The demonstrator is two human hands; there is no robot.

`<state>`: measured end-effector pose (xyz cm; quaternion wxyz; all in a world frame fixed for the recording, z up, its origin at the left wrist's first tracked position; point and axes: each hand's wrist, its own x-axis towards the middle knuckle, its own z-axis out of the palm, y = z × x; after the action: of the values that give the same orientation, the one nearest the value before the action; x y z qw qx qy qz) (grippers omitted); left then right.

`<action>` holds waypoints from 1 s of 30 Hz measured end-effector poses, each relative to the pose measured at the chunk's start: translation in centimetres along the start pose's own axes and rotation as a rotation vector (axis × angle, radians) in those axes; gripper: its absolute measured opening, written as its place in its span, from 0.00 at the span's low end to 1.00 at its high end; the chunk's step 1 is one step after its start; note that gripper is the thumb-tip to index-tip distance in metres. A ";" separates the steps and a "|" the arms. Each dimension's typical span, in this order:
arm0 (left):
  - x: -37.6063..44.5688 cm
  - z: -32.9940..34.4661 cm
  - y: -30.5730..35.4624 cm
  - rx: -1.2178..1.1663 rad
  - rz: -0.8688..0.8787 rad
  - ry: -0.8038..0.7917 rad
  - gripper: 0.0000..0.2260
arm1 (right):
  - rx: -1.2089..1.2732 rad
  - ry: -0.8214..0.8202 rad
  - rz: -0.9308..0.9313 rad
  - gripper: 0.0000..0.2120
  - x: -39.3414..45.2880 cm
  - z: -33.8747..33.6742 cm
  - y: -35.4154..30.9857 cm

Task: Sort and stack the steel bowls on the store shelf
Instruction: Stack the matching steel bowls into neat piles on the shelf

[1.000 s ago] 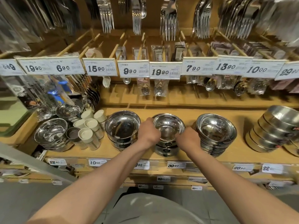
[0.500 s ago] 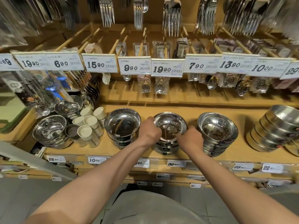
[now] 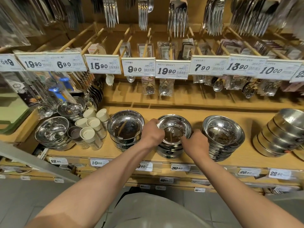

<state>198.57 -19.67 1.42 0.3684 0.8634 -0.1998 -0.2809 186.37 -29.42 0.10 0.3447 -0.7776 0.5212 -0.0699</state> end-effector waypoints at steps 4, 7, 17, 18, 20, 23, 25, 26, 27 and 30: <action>0.1 -0.2 0.0 0.052 -0.006 -0.005 0.23 | 0.005 -0.015 -0.007 0.19 0.0 0.1 0.1; 0.1 -0.3 0.1 0.078 -0.010 0.009 0.23 | 0.017 -0.024 -0.003 0.19 0.1 0.0 0.2; 0.1 -0.3 0.0 0.104 -0.003 0.038 0.20 | 0.048 -0.052 0.018 0.20 0.3 0.2 0.4; 0.1 -0.2 0.0 0.107 -0.007 0.037 0.21 | 0.046 -0.054 0.017 0.20 0.3 0.2 0.4; 0.1 -0.2 0.0 0.122 -0.016 0.030 0.21 | 0.037 -0.055 0.014 0.22 0.3 0.2 0.3; 0.2 -0.3 -0.1 0.140 -0.029 0.017 0.20 | 0.005 -0.050 0.013 0.23 0.2 0.0 0.1; 0.2 -0.4 -0.1 0.157 -0.033 0.009 0.20 | -0.018 -0.051 0.018 0.23 0.2 -0.1 -0.1; 0.2 -0.5 -0.1 0.166 -0.033 0.005 0.20 | -0.030 -0.059 0.017 0.24 0.2 -0.2 -0.1; 0.2 -0.5 -0.1 0.175 -0.031 0.001 0.20 | -0.044 -0.068 0.013 0.24 0.2 -0.2 -0.2; 0.1 -0.7 0.1 0.214 -0.024 -0.010 0.19 | -0.082 -0.078 0.009 0.24 0.5 -0.5 -0.5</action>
<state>199.10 -19.39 1.85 0.2697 0.8988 -0.2199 -0.2666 186.73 -29.93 0.71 0.3331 -0.7909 0.5131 -0.0165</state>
